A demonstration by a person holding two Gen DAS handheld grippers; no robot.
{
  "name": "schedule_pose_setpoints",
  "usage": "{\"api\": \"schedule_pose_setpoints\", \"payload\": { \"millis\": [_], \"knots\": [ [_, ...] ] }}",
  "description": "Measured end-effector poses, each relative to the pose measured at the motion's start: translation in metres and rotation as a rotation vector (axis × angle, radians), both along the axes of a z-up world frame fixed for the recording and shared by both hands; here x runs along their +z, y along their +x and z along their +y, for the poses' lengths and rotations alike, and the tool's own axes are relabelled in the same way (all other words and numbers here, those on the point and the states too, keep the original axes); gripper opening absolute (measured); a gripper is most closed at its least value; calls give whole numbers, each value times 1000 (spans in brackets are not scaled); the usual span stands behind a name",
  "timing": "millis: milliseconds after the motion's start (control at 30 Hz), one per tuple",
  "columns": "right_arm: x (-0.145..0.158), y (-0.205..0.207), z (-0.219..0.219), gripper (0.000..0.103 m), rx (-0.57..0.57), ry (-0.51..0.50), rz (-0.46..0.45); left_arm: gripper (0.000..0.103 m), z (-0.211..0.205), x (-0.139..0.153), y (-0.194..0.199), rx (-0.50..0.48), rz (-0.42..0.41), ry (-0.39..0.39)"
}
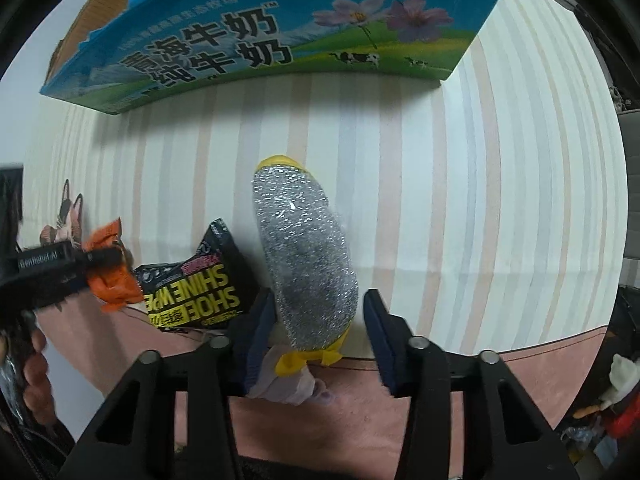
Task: Organize soft objects
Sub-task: 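Grasp the orange snack bag with left tool while right tool grasps silver scrubber, then place orange bag and silver scrubber into the box and open both tools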
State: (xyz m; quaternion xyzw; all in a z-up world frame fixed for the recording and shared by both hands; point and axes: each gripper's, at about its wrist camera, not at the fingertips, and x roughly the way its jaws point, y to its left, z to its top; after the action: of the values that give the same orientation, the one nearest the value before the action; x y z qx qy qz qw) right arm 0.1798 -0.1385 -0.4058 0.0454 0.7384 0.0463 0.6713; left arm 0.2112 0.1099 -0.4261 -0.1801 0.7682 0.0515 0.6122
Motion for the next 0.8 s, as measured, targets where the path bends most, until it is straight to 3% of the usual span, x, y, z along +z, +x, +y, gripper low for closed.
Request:
{"api": "schedule_pose_setpoints", "payload": {
  "millis": [167, 433, 600, 800],
  "knots": [
    [-2, 4, -6, 44, -34, 52, -4, 55, -18, -1, 20, -89, 10, 23],
    [-13, 13, -8, 54, -56, 75, 25, 56, -16, 6, -10, -121, 12, 25],
    [-25, 16, -8, 56, -44, 62, 33, 57, -23, -8, -20, -126, 31, 2],
    [-24, 17, -4, 56, -26, 53, 33, 57, -45, -11, -17, -171, 15, 46]
  ]
}}
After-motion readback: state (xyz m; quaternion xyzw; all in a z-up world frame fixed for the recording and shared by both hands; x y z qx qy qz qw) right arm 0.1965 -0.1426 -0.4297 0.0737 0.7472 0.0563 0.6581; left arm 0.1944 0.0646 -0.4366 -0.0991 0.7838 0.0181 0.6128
